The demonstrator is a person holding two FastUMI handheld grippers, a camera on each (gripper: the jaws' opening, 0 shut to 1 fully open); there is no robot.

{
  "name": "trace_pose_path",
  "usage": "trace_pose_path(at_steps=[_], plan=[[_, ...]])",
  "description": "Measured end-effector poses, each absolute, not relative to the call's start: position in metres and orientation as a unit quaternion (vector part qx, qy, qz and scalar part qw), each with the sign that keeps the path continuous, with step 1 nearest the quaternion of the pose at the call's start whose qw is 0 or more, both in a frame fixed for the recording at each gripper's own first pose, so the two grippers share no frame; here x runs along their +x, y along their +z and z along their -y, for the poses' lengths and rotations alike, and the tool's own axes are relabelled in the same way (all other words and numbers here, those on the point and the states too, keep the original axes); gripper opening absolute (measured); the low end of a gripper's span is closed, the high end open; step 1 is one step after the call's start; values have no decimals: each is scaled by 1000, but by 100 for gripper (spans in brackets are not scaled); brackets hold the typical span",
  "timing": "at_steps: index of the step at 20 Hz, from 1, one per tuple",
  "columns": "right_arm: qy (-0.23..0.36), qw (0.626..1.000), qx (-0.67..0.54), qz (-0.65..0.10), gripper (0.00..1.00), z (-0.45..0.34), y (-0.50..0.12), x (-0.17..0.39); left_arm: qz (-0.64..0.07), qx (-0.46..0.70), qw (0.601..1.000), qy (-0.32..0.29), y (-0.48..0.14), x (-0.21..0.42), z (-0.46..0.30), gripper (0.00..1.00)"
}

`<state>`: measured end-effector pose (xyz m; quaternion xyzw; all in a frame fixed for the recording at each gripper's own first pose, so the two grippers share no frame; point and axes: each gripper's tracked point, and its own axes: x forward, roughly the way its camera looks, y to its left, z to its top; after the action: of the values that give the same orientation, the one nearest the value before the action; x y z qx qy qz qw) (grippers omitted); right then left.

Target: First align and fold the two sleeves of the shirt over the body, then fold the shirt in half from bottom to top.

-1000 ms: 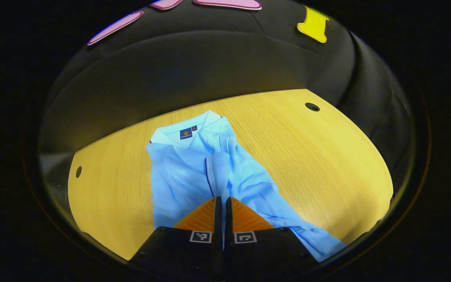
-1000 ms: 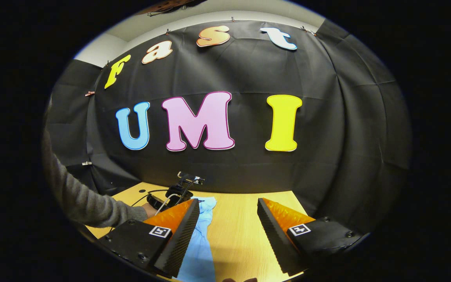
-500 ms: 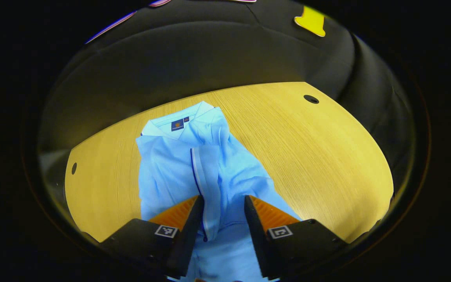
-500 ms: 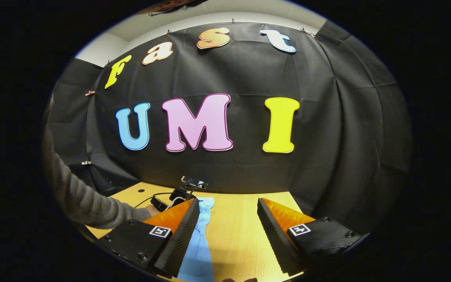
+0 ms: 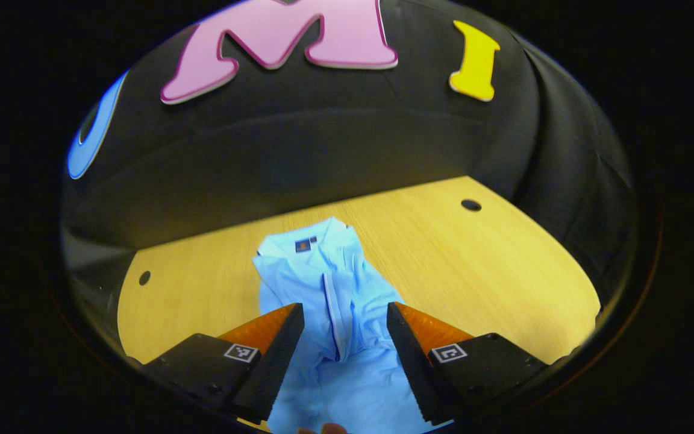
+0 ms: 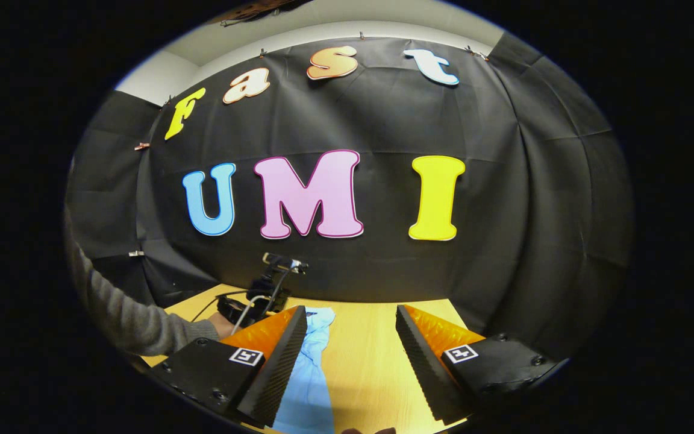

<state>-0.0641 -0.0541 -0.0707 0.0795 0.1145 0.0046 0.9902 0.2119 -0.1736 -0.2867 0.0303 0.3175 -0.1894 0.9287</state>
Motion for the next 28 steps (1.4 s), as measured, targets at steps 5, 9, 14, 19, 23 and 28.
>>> trace_pose_path(at_steps=[5,9,14,19,23,28], plan=[[19,990,81,-110,93,35,-61,-60,-187,-14,967,-172,-168,159,129,89],[29,990,75,-116,93,20,-61,-65,-144,-30,979,-139,-127,80,79,89],[29,983,62,-171,93,5,-92,-99,-190,-15,973,-129,-152,-23,33,89],[35,960,51,-272,94,-14,-162,-156,-306,-9,943,-130,-248,-107,13,90],[39,926,61,-369,95,-28,-238,-196,-390,11,912,-126,-332,-147,-4,92],[11,883,76,-463,95,-18,-325,-224,-453,-21,885,-102,-395,-153,-16,92]])
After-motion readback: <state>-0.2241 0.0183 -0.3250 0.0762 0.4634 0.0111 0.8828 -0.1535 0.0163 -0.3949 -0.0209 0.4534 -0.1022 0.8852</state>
